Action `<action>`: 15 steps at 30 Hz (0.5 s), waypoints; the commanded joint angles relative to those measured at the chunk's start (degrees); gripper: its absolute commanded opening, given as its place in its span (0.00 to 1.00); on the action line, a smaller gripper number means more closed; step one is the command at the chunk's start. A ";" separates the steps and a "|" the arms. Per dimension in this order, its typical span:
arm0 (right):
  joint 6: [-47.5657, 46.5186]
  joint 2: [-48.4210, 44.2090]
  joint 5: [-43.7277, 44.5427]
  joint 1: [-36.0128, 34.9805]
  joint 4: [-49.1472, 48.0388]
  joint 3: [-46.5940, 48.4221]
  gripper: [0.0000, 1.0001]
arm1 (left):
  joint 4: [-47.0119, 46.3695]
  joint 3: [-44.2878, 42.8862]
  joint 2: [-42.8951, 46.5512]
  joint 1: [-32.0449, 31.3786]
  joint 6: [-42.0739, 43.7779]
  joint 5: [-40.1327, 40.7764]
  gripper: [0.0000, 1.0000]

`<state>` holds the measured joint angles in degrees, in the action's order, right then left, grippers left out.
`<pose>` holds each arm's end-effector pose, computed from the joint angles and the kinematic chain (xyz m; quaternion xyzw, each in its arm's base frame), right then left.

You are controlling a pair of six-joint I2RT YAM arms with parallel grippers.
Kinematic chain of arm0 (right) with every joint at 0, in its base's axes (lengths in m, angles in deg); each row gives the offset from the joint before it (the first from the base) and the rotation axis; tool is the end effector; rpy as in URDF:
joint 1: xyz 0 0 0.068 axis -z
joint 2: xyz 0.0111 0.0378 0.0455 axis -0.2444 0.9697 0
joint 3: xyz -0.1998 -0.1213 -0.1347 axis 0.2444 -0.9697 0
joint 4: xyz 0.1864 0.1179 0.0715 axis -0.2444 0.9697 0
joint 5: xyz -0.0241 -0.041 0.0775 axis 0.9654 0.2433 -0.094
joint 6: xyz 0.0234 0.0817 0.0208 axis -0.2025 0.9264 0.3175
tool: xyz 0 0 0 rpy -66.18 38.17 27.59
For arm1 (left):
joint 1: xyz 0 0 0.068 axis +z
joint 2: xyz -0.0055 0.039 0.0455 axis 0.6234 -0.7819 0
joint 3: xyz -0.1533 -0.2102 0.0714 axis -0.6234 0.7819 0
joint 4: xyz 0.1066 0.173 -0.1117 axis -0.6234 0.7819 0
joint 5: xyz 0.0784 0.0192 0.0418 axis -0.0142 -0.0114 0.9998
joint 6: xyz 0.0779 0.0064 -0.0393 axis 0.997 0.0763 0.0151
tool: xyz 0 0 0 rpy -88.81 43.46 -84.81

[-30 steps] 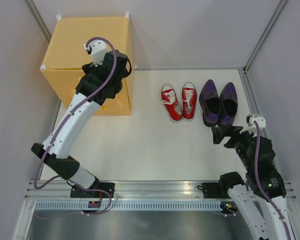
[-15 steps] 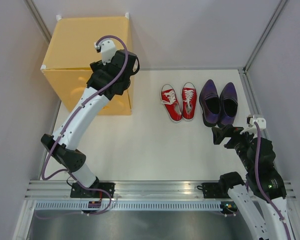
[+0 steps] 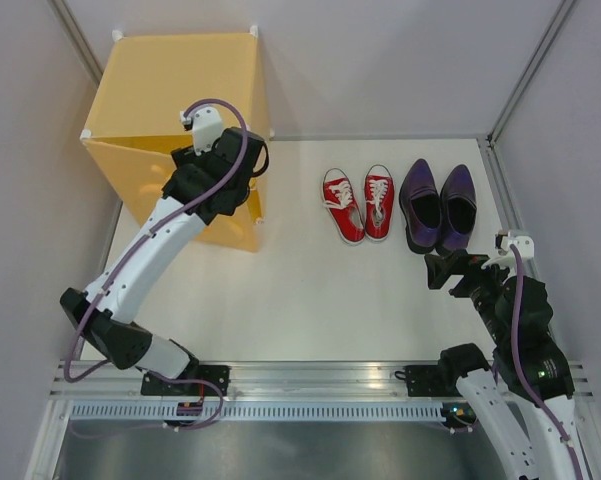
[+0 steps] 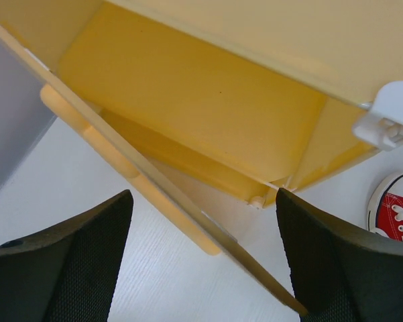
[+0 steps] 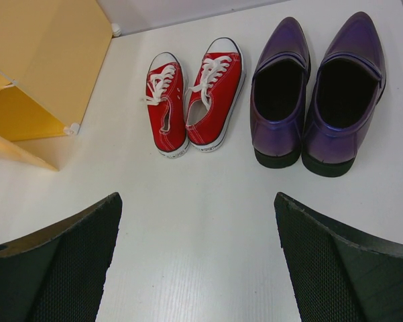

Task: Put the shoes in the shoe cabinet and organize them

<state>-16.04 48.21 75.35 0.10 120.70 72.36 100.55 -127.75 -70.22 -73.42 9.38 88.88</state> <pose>0.0796 0.0145 0.3100 0.0548 0.7748 0.1530 0.6110 0.2722 -0.1123 0.3956 -0.2073 0.8064 0.1242 0.5397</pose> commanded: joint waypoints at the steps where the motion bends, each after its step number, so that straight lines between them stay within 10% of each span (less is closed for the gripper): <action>1: 0.75 -0.34 1.06 -0.19 -2.29 -0.26 0.98 | -0.23 2.43 6.91 0.22 1.00 4.80 0.89; 15: 0.84 0.36 1.06 -0.28 -2.11 -0.26 0.98 | 5.73 17.29 27.12 0.83 5.92 4.63 0.86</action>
<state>-16.04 48.23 75.37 0.10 120.68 72.36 102.34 -111.79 -44.93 -73.20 13.14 91.66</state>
